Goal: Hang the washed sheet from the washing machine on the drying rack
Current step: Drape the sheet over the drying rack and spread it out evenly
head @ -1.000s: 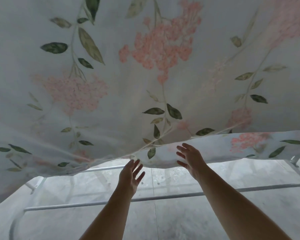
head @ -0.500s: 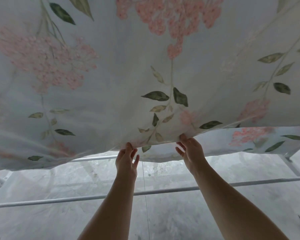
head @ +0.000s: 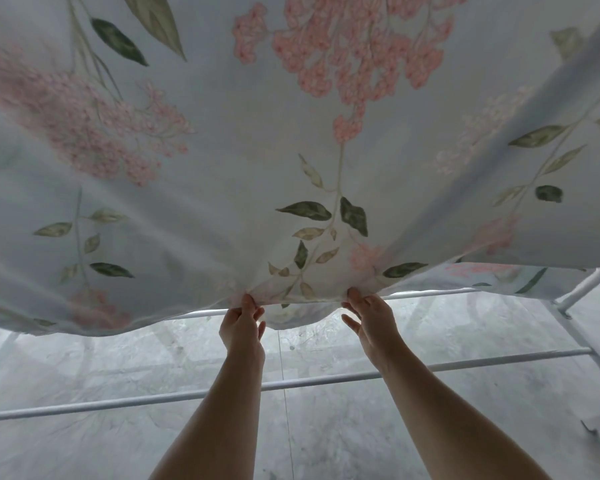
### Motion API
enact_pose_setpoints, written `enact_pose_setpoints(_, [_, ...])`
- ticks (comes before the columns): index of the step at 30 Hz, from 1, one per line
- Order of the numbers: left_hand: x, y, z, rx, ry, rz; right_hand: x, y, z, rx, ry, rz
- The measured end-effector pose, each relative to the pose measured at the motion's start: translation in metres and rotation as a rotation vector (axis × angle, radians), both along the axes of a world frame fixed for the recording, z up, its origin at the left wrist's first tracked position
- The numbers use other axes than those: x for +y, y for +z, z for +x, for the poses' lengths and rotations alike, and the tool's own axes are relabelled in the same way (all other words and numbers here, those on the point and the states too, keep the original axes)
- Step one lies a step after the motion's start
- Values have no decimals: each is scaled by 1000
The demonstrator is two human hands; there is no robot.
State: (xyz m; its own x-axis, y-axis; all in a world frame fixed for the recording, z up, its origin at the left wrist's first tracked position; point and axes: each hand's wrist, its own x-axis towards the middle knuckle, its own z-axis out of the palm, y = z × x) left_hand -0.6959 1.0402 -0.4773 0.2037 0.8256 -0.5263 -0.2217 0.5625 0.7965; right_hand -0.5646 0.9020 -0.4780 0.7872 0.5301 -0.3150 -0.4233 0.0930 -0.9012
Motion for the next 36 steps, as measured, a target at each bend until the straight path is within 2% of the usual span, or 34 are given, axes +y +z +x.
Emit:
enact_pose_setpoints(2, [-1,0,0,2,-11,5,-2,2,4,25,66,28])
enact_pose_setpoints(5, [-2,-1,0,9,-27,6,6,3,-3,-16,152,-31])
enact_pose_setpoints(9, [-2,-1,-3,52,-34,13,18,-4,-17,-117,73,-130])
enact_pose_setpoints(12, [0,-3,-5,80,-43,7,9,-24,-24,-269,55,-330])
enact_pose_setpoints(14, [3,-6,-6,112,-46,16,-3,-45,-38,-259,10,-428])
enact_pose_setpoints(16, [3,-9,-5,126,-43,39,-9,-52,-44,-150,-17,-355])
enact_pose_setpoints(18, [1,-11,-5,142,-32,47,-3,-46,-39,-27,47,-203])
enact_pose_setpoints(20, [-1,-11,-3,147,-39,51,8,-34,-29,47,133,-23])
enact_pose_setpoints(23, [-1,-9,0,161,-54,42,23,-12,-19,118,141,102])
enact_pose_setpoints(32, [1,-27,-4,215,-81,18,26,-22,-24,-55,5,-114])
enact_pose_setpoints(36, [1,-30,-1,212,-73,21,28,-22,-21,-64,1,-113])
